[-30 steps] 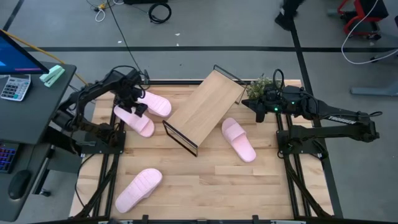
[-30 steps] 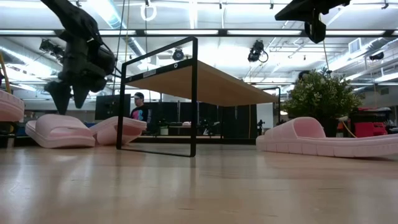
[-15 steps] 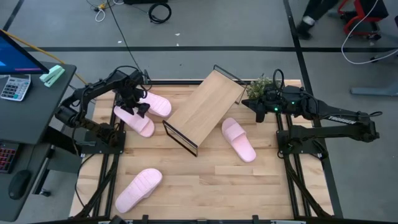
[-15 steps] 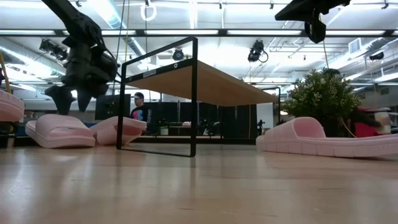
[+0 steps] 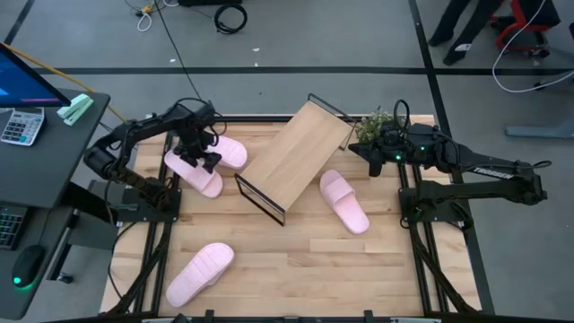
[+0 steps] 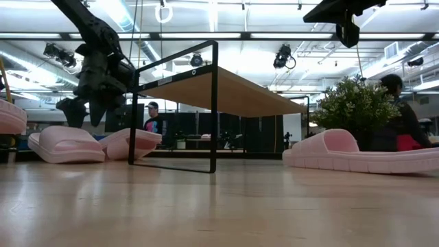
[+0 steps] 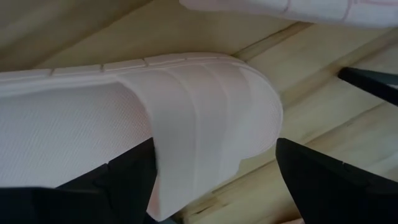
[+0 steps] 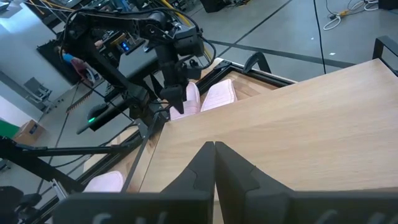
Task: Pick and place slides into the shelf
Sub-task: Put the middle left pink slide on the shelf
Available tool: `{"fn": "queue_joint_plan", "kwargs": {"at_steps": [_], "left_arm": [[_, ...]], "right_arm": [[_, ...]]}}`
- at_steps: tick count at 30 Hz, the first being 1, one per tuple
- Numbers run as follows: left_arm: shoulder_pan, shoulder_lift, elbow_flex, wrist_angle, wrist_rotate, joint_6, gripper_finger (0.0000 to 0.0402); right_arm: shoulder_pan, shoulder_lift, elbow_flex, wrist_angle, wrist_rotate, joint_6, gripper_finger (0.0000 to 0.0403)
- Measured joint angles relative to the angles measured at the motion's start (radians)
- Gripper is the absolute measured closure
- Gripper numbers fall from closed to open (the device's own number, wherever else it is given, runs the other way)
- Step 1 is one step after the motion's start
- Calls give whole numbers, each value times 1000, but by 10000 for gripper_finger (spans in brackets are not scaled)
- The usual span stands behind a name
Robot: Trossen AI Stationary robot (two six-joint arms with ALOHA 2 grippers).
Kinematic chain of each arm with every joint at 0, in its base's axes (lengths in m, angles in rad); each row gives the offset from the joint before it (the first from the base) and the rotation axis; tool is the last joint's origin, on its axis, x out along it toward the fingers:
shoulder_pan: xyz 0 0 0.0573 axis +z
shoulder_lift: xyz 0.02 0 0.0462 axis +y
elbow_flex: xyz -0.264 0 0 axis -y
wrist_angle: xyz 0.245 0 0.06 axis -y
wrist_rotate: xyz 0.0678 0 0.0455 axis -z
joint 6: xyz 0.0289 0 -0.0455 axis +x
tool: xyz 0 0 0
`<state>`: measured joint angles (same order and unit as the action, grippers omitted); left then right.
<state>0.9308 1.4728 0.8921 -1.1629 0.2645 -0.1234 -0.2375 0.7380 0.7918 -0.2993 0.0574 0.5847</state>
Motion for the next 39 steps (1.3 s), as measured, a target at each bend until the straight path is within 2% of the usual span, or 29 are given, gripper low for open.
{"fn": "queue_joint_plan", "kwargs": {"at_steps": [7, 13, 19, 26, 31, 39], "left_arm": [[-28, 1, -48, 23, 2, -23, 82], [-43, 0, -167, 78, 4, -42, 124], [-42, -6, -210, 106, -6, -42, 208], [-44, -28, -167, 86, 33, -39, 318], [-43, -41, -151, 90, 57, -36, 383], [-43, -83, -151, 38, 54, -12, 380]], "right_arm": [[0, 0, 0, 0, 0, 0, 386], [0, 0, 0, 0, 0, 0, 386], [0, 0, 0, 0, 0, 0, 386], [0, 0, 0, -1, 1, 0, 386], [0, 0, 0, -2, 1, 0, 386], [0, 0, 0, -24, 1, 0, 386]]}}
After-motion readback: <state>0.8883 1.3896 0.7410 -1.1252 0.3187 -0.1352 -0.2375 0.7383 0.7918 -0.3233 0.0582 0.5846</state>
